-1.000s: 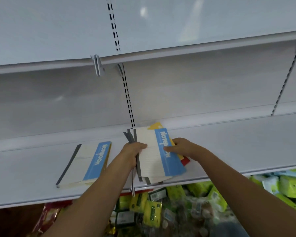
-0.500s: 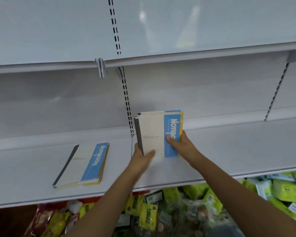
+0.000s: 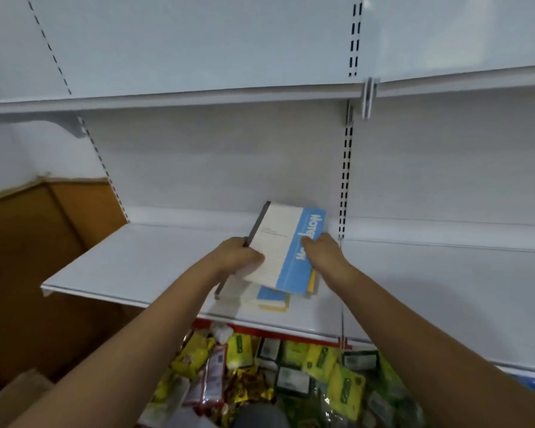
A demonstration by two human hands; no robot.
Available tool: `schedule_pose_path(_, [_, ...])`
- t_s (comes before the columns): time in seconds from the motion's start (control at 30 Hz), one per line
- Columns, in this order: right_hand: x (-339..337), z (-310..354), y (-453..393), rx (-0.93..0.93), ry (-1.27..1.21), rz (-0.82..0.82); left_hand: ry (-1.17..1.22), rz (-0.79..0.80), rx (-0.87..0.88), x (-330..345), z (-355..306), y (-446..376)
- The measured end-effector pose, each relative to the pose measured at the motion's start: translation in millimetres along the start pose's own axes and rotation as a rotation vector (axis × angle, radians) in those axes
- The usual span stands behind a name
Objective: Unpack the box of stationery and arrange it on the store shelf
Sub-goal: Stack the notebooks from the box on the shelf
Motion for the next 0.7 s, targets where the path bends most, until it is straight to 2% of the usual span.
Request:
schedule_pose_path(0.07, [30, -13, -6, 0.119, 0.207, 0.121, -0.264, 0.065, -0.191, 1, 34, -4])
schedule_pose_path(0.1, [41, -17, -6, 0.156, 0.28, 0.176, -0.278, 0.075, -0.226, 2, 45, -8])
schedule_pose_path(0.17, [51, -21, -5, 0.187, 0.25, 0.209, -0.084, 0.054, -0.236, 2, 51, -18])
schedule_pose_path(0.23, [53, -20, -6, 0.206, 0.109, 0.2, 0.179, 0.035, -0.249, 1, 52, -24])
schedule_pose_path(0.37, [46, -21, 2, 0.241, -0.073, 0.223, 0.442, 0.127, -0.312, 11, 55, -20])
schedule_pose_path(0.47, [35, -29, 13, 0.242, -0.15, 0.26, 0.557, 0.115, -0.175, 19, 39, -14])
schedule_pose_path(0.53, [24, -29, 17, 0.193, -0.174, 0.265, 0.618, 0.063, 0.008, 20, 20, -9])
schedule_pose_path(0.6, [4, -9, 18, 0.065, -0.195, 0.21, 0.67, 0.028, 0.221, 20, -4, 1])
schedule_pose_path(0.7, [-34, 35, 22, -0.168, -0.233, 0.089, 0.689, -0.012, 0.441, 17, -38, 17])
Point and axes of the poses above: each hand's wrist, its own y-axis away from the middle knuckle, its own x-axis out of the palm, z = x × y, the point moved 8 cm from there along -y, towards the middle knuckle, and after that the axes turned 8 degrees about z, right-handed, at the moved point
